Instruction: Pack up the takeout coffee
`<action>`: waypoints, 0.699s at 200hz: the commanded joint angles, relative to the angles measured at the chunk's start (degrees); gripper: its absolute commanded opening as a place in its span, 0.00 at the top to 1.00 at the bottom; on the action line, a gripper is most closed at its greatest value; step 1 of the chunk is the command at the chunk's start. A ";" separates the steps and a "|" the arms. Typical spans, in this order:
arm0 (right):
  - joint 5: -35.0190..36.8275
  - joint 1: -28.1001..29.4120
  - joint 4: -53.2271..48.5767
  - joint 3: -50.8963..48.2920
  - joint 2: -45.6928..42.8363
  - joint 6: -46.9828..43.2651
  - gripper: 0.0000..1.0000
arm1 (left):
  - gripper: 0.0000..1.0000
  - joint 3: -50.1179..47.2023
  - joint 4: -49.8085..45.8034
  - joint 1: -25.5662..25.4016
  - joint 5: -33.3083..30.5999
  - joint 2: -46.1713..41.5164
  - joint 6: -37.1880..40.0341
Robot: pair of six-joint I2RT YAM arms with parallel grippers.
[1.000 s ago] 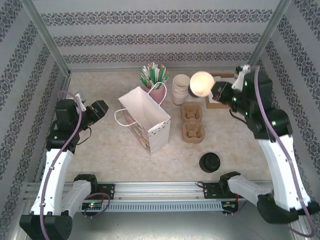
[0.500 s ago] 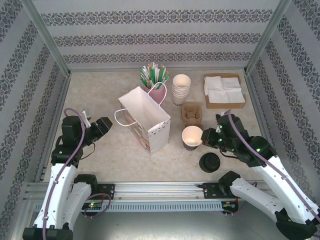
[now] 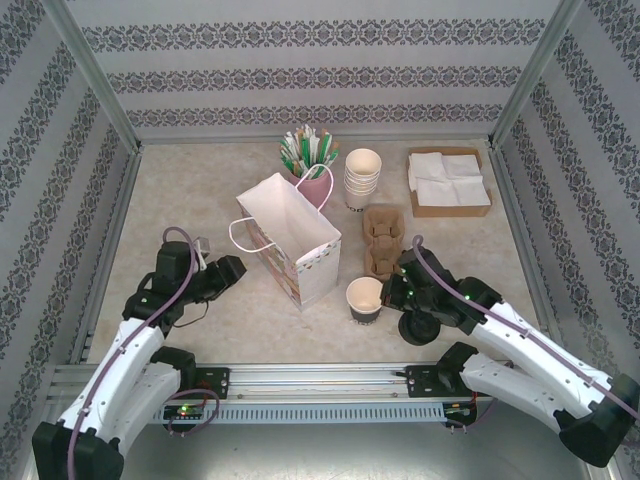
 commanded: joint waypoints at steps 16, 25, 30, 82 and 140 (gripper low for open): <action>-0.08 0.77 4.86 -0.73 1.68 1.56 1.00 | 0.41 -0.68 3.93 -1.03 -1.14 1.13 -2.23; -0.44 0.78 5.05 -0.71 1.94 1.06 1.00 | 0.41 -0.74 4.21 -1.15 -1.10 1.31 -2.40; -0.45 0.92 5.28 -0.80 1.99 0.91 1.00 | 0.41 -0.90 4.50 -1.23 -1.18 1.34 -2.53; -1.65 1.06 6.60 -2.35 2.87 -0.59 1.00 | 0.41 -2.66 6.63 -1.70 -2.15 1.31 -3.94; -0.13 2.25 6.13 -2.62 2.39 -3.34 0.88 | 0.42 -3.64 6.78 -2.14 -1.77 1.17 -3.81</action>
